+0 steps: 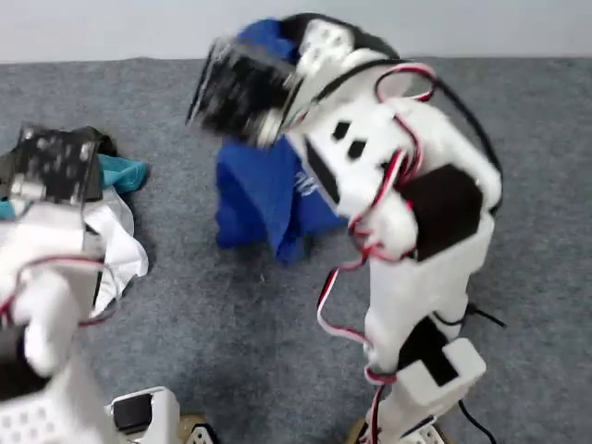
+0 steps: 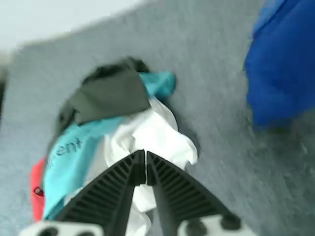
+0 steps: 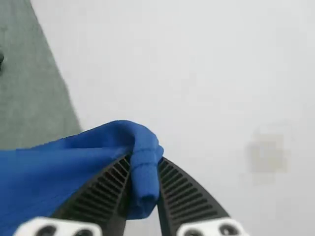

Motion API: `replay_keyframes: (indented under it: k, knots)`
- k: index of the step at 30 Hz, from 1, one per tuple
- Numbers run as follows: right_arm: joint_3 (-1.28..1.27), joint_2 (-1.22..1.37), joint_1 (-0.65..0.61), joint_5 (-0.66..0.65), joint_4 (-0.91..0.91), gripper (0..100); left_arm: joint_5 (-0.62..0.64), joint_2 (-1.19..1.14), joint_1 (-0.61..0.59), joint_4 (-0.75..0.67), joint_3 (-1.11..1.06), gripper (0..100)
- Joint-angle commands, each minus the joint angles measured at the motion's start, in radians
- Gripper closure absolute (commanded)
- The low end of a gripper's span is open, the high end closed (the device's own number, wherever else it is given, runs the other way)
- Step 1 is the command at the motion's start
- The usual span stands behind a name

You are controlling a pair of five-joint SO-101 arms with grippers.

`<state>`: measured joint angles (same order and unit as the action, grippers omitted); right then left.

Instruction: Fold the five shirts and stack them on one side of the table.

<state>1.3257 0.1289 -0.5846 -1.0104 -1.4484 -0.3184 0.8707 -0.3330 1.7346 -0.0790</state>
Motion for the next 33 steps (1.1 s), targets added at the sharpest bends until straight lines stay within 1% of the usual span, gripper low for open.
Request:
replay_keyframes:
  k: [1, 3, 5, 9, 11, 12, 15, 18, 22, 24, 27, 31, 33]
  knots:
    - [0.048, -0.084, -0.102, -0.153, 0.056, 99.0, 0.006, 0.087, 0.003, -0.002, 0.038, 98]
    - [0.040, -0.108, -0.134, -0.213, 0.041, 99.0, 0.006, 0.114, 0.003, -0.021, 0.036, 98]
    - [0.040, -0.127, -0.134, -0.232, -0.036, 99.0, 0.006, 0.129, -0.035, -0.043, 0.036, 98]
    - [0.043, -0.153, -0.085, -0.235, -0.343, 99.0, 0.009, 0.132, -0.180, -0.147, -0.031, 98]
    - [0.012, -0.170, -0.048, -0.173, -0.343, 99.0, 0.029, 0.133, -0.218, -0.201, -0.104, 98]
    - [-0.011, -0.182, -0.008, -0.158, -0.349, 99.0, 0.044, 0.133, -0.221, -0.222, -0.137, 98]
    - [-0.155, -0.229, 0.079, -0.153, -0.351, 99.0, 0.077, 0.133, -0.215, -0.269, -0.211, 98]
    - [-0.368, -0.320, 0.165, -0.127, -0.349, 98.9, 0.101, 0.129, -0.153, -0.316, -0.266, 98]
    - [-0.680, -0.466, 0.193, -0.072, -0.348, 98.9, 0.104, 0.120, -0.012, -0.339, -0.326, 98]
    - [-0.821, -0.533, 0.197, -0.054, -0.346, 98.9, 0.104, 0.087, 0.064, -0.334, -0.348, 98]
    - [-1.005, -0.616, 0.199, -0.023, -0.346, 98.9, 0.104, 0.006, 0.143, -0.328, -0.354, 98]
    - [-1.191, -0.668, 0.254, 0.020, -0.343, 98.9, 0.097, -0.129, 0.241, -0.265, -0.315, 97]
    - [-1.252, -0.673, 0.318, 0.052, -0.320, 98.9, 0.064, -0.204, 0.304, -0.201, -0.292, 94]
